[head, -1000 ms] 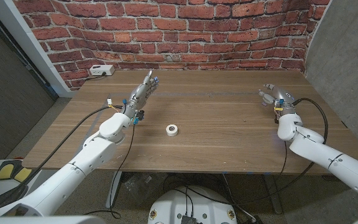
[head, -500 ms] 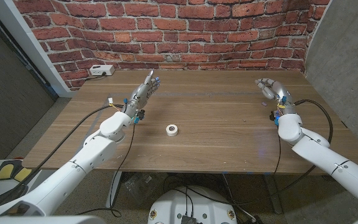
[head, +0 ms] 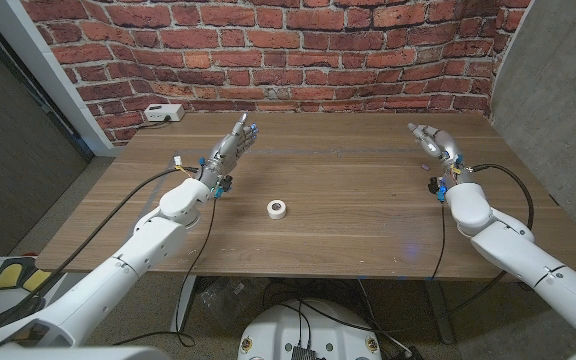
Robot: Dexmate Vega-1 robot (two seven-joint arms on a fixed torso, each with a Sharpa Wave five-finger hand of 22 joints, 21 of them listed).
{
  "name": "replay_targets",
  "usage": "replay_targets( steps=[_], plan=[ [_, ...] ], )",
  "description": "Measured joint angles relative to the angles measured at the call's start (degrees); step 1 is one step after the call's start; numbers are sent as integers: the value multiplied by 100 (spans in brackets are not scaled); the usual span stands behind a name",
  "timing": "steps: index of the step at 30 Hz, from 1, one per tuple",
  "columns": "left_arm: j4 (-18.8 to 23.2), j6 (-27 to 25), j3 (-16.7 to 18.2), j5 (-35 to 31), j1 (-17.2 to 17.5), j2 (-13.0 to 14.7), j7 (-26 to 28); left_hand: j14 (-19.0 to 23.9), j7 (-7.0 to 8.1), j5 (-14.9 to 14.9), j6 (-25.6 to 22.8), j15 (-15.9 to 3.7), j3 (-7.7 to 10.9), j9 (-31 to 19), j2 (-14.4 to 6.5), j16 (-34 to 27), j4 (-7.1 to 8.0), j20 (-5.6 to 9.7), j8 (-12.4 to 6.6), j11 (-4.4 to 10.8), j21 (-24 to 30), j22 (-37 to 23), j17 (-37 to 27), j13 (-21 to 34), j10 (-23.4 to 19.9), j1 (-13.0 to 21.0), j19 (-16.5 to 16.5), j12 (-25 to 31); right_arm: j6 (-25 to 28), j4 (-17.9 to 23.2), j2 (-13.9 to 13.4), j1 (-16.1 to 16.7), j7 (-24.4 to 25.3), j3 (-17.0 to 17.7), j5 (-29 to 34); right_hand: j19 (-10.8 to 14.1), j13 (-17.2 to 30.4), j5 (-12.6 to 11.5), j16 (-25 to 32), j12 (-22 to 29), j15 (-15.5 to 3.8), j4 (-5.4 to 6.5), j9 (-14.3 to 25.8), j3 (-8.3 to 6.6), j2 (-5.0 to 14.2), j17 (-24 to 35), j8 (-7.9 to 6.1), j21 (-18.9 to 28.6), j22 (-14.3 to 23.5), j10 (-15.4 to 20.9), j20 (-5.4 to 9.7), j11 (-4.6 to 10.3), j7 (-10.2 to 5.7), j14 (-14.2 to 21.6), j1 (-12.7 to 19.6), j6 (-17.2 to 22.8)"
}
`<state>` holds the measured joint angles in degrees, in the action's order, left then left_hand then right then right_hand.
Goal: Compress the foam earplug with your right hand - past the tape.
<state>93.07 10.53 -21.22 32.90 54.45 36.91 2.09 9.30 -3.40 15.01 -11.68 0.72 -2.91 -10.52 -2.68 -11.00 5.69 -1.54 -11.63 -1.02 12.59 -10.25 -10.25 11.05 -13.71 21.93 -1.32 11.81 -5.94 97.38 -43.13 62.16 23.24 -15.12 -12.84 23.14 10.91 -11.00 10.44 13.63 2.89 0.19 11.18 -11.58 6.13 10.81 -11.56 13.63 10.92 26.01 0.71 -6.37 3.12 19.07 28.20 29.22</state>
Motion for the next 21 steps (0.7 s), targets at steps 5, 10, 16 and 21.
replay_targets(
  steps=[5, 10, 16, 21],
  plan=[
    [-81, 25, 0, 34, -53, 23, -123, 0, 0, 0, 0, 0, -16, 0, 0, 16, -16, 0, 23, 0, -31, 0, 0, 0, 0, 0, 0, 0, -382, -117, 122, 35, -484, 81, -563, -203, -1, 65, -28, -150, 135, 135, -22, 230, -149, 0, 141, -109, 0, -334, -51, -104, 166, -340, -441, -577],
    [-186, 71, -3, 76, -104, 30, -252, 0, 19, 0, 19, 0, -16, 0, 0, 24, -16, 0, 23, 0, -31, 0, 0, 0, 0, 0, 0, 0, -800, -255, 253, 62, -1139, 150, -1238, -524, -1, 65, -50, -242, 238, 275, -27, 465, -334, 0, 163, -216, -3, -678, -50, -178, 286, -717, -860, -988],
    [-293, 130, -7, 130, -151, 32, -387, 0, 19, 0, 24, 0, -41, 0, 0, 24, 8, 0, 23, 1, -31, 0, 0, 0, 42, 0, 0, 0, -1088, -363, 345, 77, -1680, 180, -1799, -930, -18, 65, -73, -285, 266, 401, -53, 686, -498, -1, 163, -304, -27, -1094, -49, -229, 384, -1145, -1243, -1279],
    [-354, 179, -7, 157, -169, 40, -475, -27, 20, 0, 146, 16, -41, 0, 0, 24, 8, 0, 67, 17, -53, 0, 0, 0, 85, 0, 0, -50, -1255, -437, 391, 79, -1995, 185, -2097, -1241, -26, 37, -73, -331, 245, 438, -53, 790, -595, -1, 163, -304, -27, -1444, -12, -212, 342, -1469, -1405, -1621]
  ],
)
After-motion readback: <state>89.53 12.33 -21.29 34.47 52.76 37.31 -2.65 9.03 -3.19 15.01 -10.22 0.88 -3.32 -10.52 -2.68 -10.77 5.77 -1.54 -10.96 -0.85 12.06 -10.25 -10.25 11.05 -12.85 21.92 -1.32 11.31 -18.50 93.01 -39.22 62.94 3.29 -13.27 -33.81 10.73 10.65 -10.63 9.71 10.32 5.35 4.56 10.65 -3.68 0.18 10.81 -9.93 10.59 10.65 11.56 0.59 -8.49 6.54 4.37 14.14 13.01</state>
